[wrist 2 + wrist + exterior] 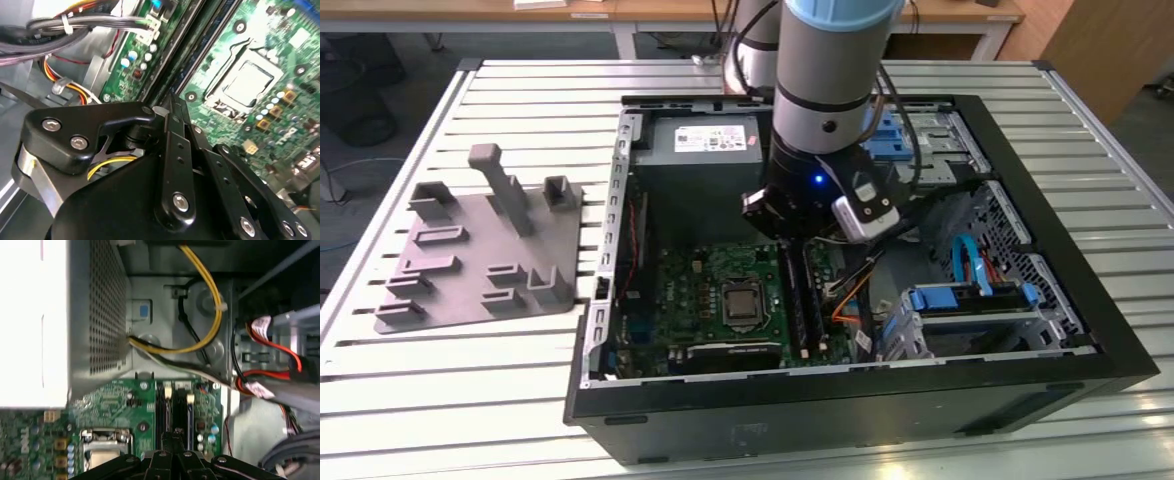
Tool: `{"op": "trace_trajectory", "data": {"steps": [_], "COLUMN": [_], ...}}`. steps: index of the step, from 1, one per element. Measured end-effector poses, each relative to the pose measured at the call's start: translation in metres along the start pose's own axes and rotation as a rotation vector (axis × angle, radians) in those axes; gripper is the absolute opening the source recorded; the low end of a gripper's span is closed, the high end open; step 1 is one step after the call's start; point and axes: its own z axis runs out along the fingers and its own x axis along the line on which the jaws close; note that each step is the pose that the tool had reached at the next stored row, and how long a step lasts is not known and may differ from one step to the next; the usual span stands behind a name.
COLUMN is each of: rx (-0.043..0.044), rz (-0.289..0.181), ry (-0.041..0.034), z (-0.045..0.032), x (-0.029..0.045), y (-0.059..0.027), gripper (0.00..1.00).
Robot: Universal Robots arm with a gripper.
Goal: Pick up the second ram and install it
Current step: 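Press down the second ram until it locks into place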
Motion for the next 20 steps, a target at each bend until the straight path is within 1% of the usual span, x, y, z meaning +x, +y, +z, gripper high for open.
{"op": "trace_trajectory", "data": {"steps": [3, 8, 10, 12, 13, 14, 15, 16, 17, 18, 20], "rx": [-0.0001, 0.0018, 0.0023, 0.0022, 0.001, -0.0024, -0.0024, -0.0006, -0.0001, -0.0006, 0.0002], "rz": [0.0, 0.0, 0.0, 0.0, 0.0, 0.0, 0.0, 0.0, 0.0, 0.0, 0.0], "ry": [0.0, 0.0008, 0.0008, 0.0002, -0.0011, -0.0026, -0.0025, -0.002, -0.0018, -0.0019, -0.0017], "z": [0.0055, 0.0138, 0.0158, 0.0156, 0.0141, 0.0115, 0.0077, 0.0047, 0.0039, 0.0041, 0.004], "x": [0.0003, 0.0007, 0.0007, 0.0007, 0.0006, 0.0005, 0.0005, 0.0005, 0.0005, 0.0005, 0.0004], "y": [0.0034, 0.0044, 0.0045, 0.0048, 0.0049, 0.0052, 0.005, 0.0046, 0.0041, 0.0022, -0.0059], "gripper": [0.1, 0.1, 0.1, 0.1, 0.1, 0.1, 0.1, 0.1, 0.1, 0.1, 0.1]}}
